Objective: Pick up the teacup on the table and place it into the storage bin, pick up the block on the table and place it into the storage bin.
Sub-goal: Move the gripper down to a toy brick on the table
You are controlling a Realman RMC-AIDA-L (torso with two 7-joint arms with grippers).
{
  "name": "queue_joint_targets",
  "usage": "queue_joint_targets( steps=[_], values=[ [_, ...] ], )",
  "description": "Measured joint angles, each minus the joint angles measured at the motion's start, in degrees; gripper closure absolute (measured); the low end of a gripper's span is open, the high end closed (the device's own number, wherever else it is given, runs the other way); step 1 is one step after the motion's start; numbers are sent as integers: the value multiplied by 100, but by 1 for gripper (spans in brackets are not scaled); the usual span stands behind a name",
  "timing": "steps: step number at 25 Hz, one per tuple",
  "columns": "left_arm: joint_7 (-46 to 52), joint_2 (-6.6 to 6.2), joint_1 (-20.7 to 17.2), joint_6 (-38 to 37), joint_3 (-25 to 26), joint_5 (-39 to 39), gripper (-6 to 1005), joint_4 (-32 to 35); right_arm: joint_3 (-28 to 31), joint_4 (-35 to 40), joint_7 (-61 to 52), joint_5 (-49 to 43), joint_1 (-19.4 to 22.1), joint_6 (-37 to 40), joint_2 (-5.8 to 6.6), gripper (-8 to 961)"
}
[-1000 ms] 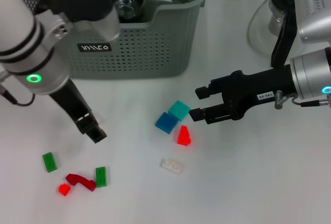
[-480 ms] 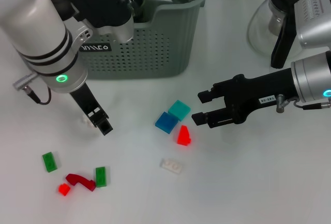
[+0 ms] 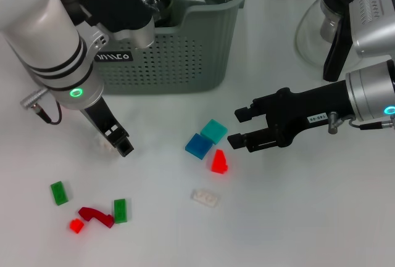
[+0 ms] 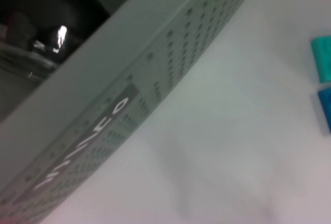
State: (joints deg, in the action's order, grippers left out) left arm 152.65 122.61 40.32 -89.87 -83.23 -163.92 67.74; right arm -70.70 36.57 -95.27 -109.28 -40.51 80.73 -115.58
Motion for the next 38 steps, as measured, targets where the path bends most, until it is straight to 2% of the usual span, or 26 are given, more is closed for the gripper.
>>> queue_joint_targets(
  steps=[11,29,35,38],
  values=[
    [30,-68,30,320,10,0,322,-417,16,-11,0,4,18,7,0,268],
    [31,-45,98,532,-9,4,328,-740,21,-10,9,3,53,8,-5,268],
    [31,-52,139,541,-11,10,562,-765,22,12,9,4,52,14,-15,268],
    [36,-58,142,522,-9,9,570,-726,22,15,9,3,52,21,-17,268]
  ],
)
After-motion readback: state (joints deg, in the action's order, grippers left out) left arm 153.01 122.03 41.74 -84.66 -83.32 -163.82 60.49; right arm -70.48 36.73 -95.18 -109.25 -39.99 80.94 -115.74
